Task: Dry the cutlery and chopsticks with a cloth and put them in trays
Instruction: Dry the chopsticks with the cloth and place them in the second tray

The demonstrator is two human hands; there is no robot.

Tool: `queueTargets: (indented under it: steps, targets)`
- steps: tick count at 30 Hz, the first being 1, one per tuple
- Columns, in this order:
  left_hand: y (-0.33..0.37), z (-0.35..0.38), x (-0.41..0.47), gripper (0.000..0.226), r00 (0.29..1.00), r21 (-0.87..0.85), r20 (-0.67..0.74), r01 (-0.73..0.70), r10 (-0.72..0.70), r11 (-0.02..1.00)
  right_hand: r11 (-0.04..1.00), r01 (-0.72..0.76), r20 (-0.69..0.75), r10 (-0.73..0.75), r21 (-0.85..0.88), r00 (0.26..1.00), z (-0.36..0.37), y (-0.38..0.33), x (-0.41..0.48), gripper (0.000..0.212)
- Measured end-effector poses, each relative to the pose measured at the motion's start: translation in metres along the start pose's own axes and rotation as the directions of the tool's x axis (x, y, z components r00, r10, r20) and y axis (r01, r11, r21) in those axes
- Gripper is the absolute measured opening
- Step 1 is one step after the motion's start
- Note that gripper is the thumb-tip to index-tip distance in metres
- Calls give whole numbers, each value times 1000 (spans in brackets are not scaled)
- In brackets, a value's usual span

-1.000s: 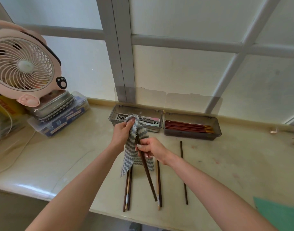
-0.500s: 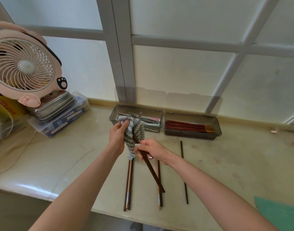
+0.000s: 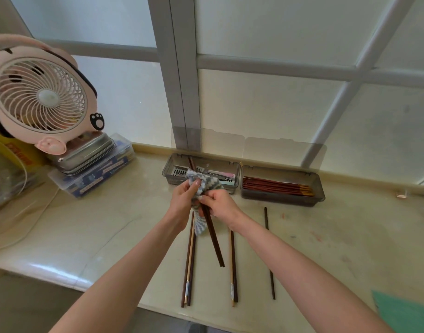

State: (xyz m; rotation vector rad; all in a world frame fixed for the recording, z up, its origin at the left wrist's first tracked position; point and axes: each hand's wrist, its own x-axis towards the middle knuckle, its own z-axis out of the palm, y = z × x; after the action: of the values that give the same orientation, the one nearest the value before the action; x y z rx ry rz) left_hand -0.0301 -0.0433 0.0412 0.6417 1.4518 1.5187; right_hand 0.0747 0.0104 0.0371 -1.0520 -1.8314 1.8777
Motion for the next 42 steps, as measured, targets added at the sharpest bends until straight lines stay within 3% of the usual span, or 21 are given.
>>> queueTargets:
  steps: [5,11,13,19,25,27,29,31,32,34,35,37,40,42]
  targets:
    - [9,-4,3,17,1000,-34,11,10,-9,999,999,12,80,-16,47,997,-9,-10,-9,22]
    - [14,-9,6,17,998,-140,2,56,-56,989,964,-19,325,108,-264,939,-28,-10,-6,21]
    - [16,-12,8,19,999,-147,-14,49,-52,988,965,-33,372,131,-259,919,-30,-5,-10,22]
    - [6,-6,-3,21,999,-96,31,37,-34,995,983,-1,243,46,-183,969,-14,-12,-13,26]
    - [1,-2,-9,17,998,-62,55,8,-5,998,973,-35,157,72,-229,985,-18,-16,-8,29]
    - [4,-2,-7,15,999,-34,48,-7,9,999,984,-72,128,94,-165,987,-22,-15,-10,29]
    - [5,-4,-6,16,1000,-48,18,19,-18,999,993,-99,-69,94,-64,993,-25,-10,-10,28]
    - [6,-9,-5,17,998,-39,21,63,-62,997,996,-21,-323,-8,-87,946,-33,2,-6,38]
    - [7,-12,-4,17,996,-22,45,79,-78,997,988,23,-326,-73,-154,943,-38,8,-2,54]
    - [9,-16,-4,16,990,-5,102,100,-99,995,969,84,-118,-113,-232,987,-40,19,0,83]
    - [10,-17,-4,16,987,-8,120,107,-106,994,973,84,-2,-86,-216,996,-39,21,0,86]
    - [13,-15,-4,17,985,-14,135,113,-110,993,988,63,89,-50,-141,995,-34,23,-1,76]
    - [16,-14,-3,15,986,-19,133,100,-97,995,985,42,-25,-47,-165,999,-29,24,-1,48]
    - [16,-17,-2,14,989,-15,115,95,-93,995,951,25,-146,-73,-308,987,-30,26,1,31]
